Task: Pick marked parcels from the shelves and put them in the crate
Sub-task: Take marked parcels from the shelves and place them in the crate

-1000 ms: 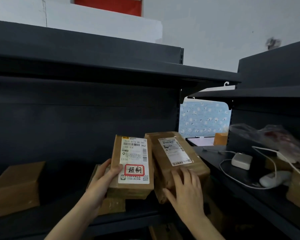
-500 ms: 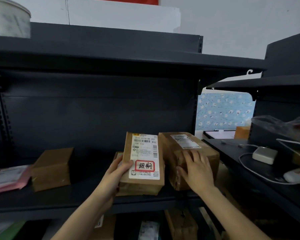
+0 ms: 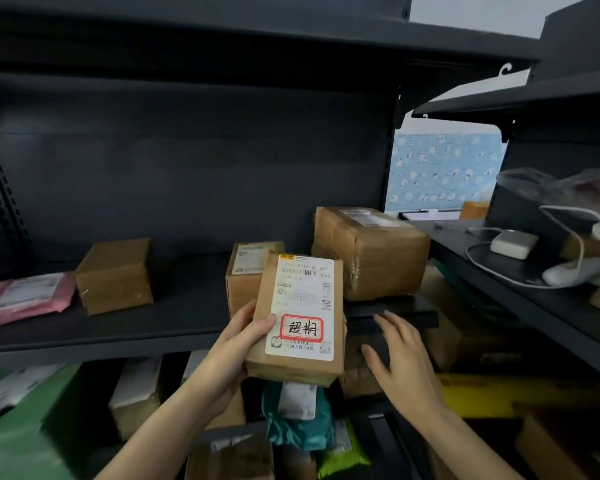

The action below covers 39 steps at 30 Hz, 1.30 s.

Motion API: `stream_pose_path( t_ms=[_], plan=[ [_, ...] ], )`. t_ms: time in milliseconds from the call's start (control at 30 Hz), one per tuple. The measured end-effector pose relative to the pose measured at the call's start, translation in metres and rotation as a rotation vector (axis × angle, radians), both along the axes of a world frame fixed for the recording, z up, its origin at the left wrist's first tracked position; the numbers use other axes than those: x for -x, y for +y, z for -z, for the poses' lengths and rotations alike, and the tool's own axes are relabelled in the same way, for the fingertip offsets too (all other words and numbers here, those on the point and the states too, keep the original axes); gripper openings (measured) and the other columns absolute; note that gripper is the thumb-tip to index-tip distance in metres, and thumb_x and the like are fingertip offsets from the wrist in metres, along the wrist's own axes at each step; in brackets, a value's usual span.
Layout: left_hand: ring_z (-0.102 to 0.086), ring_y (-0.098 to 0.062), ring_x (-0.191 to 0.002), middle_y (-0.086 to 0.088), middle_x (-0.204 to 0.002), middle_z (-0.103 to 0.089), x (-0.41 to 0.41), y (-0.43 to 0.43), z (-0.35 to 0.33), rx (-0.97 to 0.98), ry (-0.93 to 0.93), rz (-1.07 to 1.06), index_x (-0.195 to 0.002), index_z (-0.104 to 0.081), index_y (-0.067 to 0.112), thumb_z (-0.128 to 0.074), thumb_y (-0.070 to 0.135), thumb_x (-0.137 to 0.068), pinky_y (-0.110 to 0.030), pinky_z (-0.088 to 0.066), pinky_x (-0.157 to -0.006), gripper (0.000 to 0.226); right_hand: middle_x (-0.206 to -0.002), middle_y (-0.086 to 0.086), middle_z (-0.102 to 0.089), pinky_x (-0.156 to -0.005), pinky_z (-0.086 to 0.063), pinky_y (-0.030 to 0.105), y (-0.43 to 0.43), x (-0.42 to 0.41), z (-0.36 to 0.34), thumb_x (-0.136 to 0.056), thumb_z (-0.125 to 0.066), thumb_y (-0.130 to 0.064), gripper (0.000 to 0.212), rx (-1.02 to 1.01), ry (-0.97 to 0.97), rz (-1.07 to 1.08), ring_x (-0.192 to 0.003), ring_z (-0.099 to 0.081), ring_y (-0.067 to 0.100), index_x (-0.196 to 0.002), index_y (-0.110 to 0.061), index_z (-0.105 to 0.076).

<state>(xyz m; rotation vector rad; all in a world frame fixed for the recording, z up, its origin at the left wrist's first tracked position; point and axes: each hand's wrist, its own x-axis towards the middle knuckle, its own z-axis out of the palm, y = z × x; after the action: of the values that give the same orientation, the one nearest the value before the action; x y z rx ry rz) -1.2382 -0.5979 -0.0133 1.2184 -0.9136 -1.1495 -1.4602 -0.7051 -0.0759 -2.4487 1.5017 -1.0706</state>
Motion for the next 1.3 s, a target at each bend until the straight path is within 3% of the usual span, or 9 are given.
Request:
stream_pose_path(
  t_ms=[200,300,400,567,667,833,1033,1167,1300],
  plan=[
    [-0.070,-0.023,-0.097,-0.002,-0.106,-0.073,0.017,0.037,0.050,-0.120,0.058,-0.002,-0.131,-0.045,0.033,-0.065,0.041,-0.068,-0.045,-0.053,-0.088,0.067,-0.140,0.004,-0.044,-0.110,-0.034,0.037,0.023,0.020,0.033,-0.088,-0.060,-0.030,0.050,-0.110,0.024,0.024,-0.133,-0.036,0.021,-0.134,-0.016,-0.046],
    [-0.070,-0.028,-0.096,-0.007,-0.106,-0.073,0.020,0.054,0.080,-0.203,0.099,-0.010,-0.133,-0.044,0.027,-0.071,0.038,-0.068,-0.044,-0.053,-0.083,0.071,-0.142,0.003,-0.041,-0.108,-0.029,0.030,0.030,0.026,0.046,-0.090,-0.057,-0.030,0.050,-0.155,0.022,0.010,-0.134,-0.033,0.018,-0.136,-0.016,-0.043],
    [-0.069,-0.031,-0.098,-0.011,-0.109,-0.071,0.023,0.058,0.103,-0.245,0.109,-0.018,-0.136,-0.041,0.023,-0.079,0.040,-0.065,-0.047,-0.052,-0.088,0.082,-0.140,0.005,-0.044,-0.108,-0.030,0.030,0.032,0.028,0.060,-0.090,-0.058,-0.029,0.049,-0.195,0.030,-0.008,-0.132,-0.036,0.020,-0.135,-0.014,-0.046],
    [-0.070,-0.028,-0.095,-0.009,-0.104,-0.073,0.025,0.037,0.132,-0.315,0.133,-0.125,-0.140,-0.036,0.024,-0.069,0.038,-0.072,-0.045,-0.054,-0.084,0.077,-0.131,0.011,-0.054,-0.101,-0.037,0.032,0.025,0.026,0.082,-0.087,-0.063,-0.025,0.046,-0.233,0.034,0.008,-0.124,-0.046,0.027,-0.128,-0.006,-0.053],
    [-0.069,-0.027,-0.094,-0.010,-0.107,-0.070,0.026,0.020,0.147,-0.330,0.156,-0.190,-0.143,-0.032,0.021,-0.068,0.034,-0.080,-0.041,-0.054,-0.077,0.074,-0.134,0.010,-0.050,-0.102,-0.038,0.032,0.013,0.021,0.099,-0.089,-0.059,-0.027,0.048,-0.303,0.031,-0.010,-0.125,-0.044,0.025,-0.131,-0.007,-0.049],
    [-0.066,-0.030,-0.100,-0.011,-0.112,-0.069,0.023,-0.006,0.158,-0.316,0.163,-0.235,-0.143,-0.034,0.020,-0.074,0.047,-0.058,-0.050,-0.048,-0.097,0.098,-0.144,0.013,-0.039,-0.106,-0.034,0.035,-0.023,0.003,0.111,-0.089,-0.054,-0.039,0.055,-0.310,0.140,0.101,-0.133,-0.036,0.028,-0.137,-0.014,-0.043],
    [-0.067,-0.032,-0.091,-0.016,-0.103,-0.069,0.013,-0.030,0.175,-0.316,0.189,-0.269,-0.140,-0.037,0.011,-0.065,0.027,-0.084,-0.040,-0.052,-0.072,0.065,-0.156,0.017,-0.007,-0.115,-0.018,0.042,-0.074,-0.025,0.108,-0.086,-0.042,-0.063,0.075,-0.441,0.313,0.191,-0.143,-0.011,0.034,-0.147,-0.026,-0.019],
    [-0.067,-0.031,-0.092,-0.016,-0.103,-0.069,0.011,-0.031,0.180,-0.301,0.185,-0.288,-0.138,-0.040,0.008,-0.064,0.025,-0.084,-0.038,-0.051,-0.070,0.061,-0.154,0.020,-0.010,-0.112,-0.023,0.041,-0.085,-0.038,0.117,-0.083,-0.045,-0.064,0.076,-0.508,0.350,0.202,-0.139,-0.017,0.037,-0.146,-0.029,-0.020],
    [-0.068,-0.032,-0.093,-0.016,-0.103,-0.071,0.010,-0.033,0.182,-0.323,0.199,-0.302,-0.138,-0.041,0.012,-0.068,0.030,-0.077,-0.044,-0.053,-0.080,0.070,-0.149,0.020,-0.017,-0.106,-0.033,0.040,-0.077,-0.036,0.118,-0.080,-0.057,-0.057,0.074,-0.501,0.268,0.228,-0.133,-0.024,0.037,-0.142,-0.029,-0.029]
  ],
)
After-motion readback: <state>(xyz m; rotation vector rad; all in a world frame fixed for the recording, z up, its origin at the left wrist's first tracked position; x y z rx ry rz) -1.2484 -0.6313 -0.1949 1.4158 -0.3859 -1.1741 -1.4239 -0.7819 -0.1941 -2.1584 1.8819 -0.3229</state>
